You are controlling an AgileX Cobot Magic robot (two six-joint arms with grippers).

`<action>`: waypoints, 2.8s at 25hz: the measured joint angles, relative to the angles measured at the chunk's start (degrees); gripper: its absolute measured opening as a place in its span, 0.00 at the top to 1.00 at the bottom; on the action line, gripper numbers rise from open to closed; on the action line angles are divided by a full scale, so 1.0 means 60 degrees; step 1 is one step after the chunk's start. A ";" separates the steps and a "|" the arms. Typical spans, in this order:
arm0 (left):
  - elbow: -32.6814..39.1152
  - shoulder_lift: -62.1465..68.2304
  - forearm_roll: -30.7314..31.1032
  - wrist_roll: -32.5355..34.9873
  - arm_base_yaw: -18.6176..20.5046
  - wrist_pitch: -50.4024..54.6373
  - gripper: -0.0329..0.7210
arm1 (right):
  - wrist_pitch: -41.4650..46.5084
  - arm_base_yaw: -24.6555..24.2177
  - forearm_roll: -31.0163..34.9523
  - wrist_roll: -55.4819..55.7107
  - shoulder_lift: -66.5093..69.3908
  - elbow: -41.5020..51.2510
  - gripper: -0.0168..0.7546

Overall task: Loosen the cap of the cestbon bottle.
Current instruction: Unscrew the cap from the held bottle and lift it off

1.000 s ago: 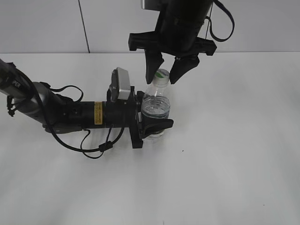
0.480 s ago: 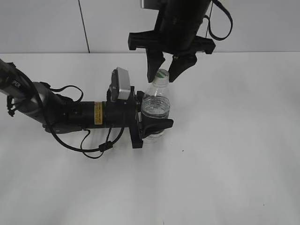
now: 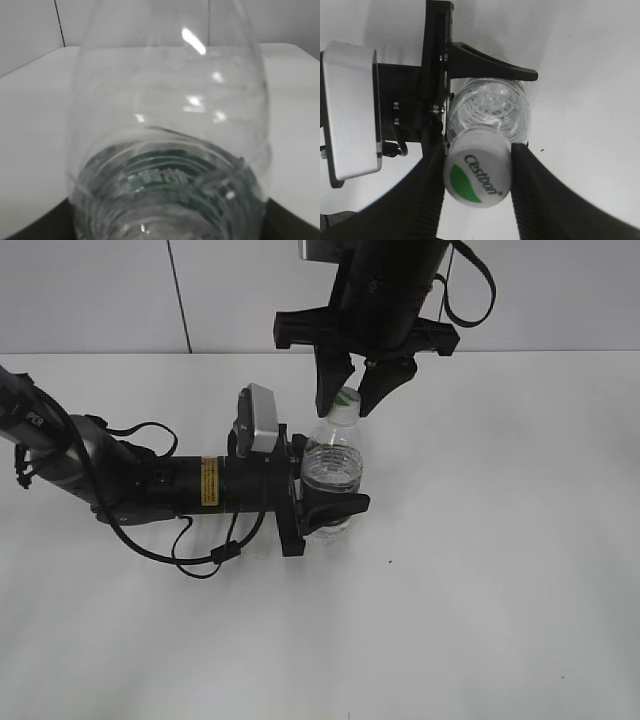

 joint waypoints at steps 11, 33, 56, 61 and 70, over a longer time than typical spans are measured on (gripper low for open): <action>0.0000 0.0000 -0.0008 0.0009 0.0000 0.0000 0.42 | -0.0008 0.0000 -0.0019 -0.4441 0.0000 -0.0010 0.58; 0.0000 0.0000 0.0153 0.0082 0.0027 -0.0037 0.43 | -0.0008 -0.0002 0.0377 -1.3445 -0.0009 -0.0010 0.58; 0.0000 0.0000 0.0219 0.0083 0.0037 -0.0037 0.43 | 0.0009 -0.0002 0.0416 -1.8084 -0.0028 -0.0010 0.58; 0.0000 0.0000 0.0219 0.0083 0.0037 -0.0037 0.43 | 0.0009 -0.0002 0.0416 -1.8094 -0.0028 -0.0010 0.58; 0.0000 0.0000 0.0239 0.0083 0.0045 -0.0046 0.43 | 0.0009 -0.0002 0.0519 -1.8106 -0.0028 -0.0010 0.56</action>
